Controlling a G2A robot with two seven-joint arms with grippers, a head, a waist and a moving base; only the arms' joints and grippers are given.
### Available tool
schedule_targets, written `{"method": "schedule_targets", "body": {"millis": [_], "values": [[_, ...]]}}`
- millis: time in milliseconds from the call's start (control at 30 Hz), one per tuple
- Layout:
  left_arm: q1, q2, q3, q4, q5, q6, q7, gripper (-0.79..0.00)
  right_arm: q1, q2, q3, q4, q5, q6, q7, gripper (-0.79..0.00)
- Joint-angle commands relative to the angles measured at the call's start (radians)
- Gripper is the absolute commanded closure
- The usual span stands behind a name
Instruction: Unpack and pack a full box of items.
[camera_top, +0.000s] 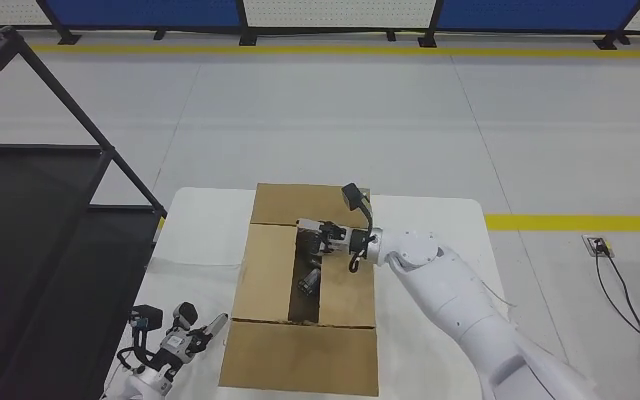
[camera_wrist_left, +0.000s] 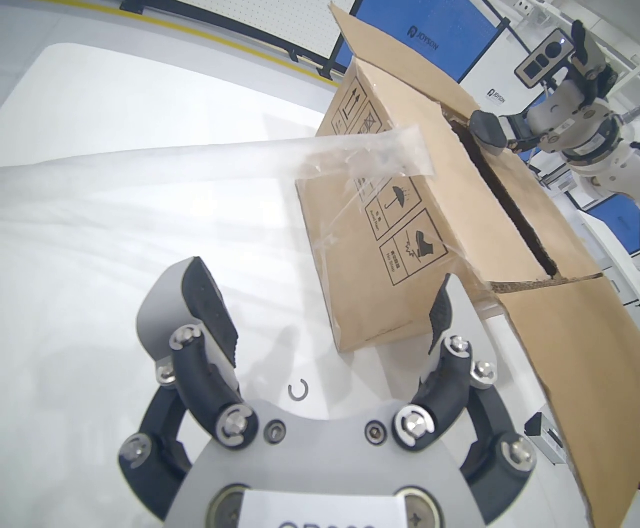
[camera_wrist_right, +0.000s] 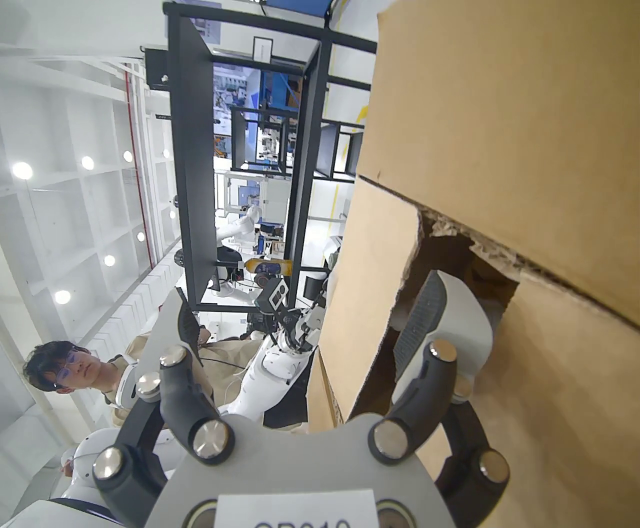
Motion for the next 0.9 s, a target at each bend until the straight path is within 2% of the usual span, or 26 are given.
{"method": "schedule_targets", "body": {"millis": [0, 167, 500, 867], "values": [[-0.006, -0.002, 0.016, -0.006, 0.017, 0.018, -0.004, -0.785, 0.002, -0.001, -0.004, -0.012, -0.022, 0.047, 0.014, -0.785], [-0.01, -0.005, 0.04, -0.013, 0.038, 0.03, 0.001, -0.785, 0.001, -0.009, -0.01, -0.032, -0.049, 0.105, 0.054, -0.785], [0.002, -0.007, 0.05, -0.026, 0.047, 0.011, 0.018, -0.785, 0.013, -0.044, -0.026, -0.007, -0.083, 0.141, 0.077, -0.785], [0.017, -0.003, -0.012, -0.003, -0.064, -0.023, 0.024, -0.785, 0.019, -0.088, 0.0, 0.07, -0.008, 0.046, 0.149, -0.785]]}}
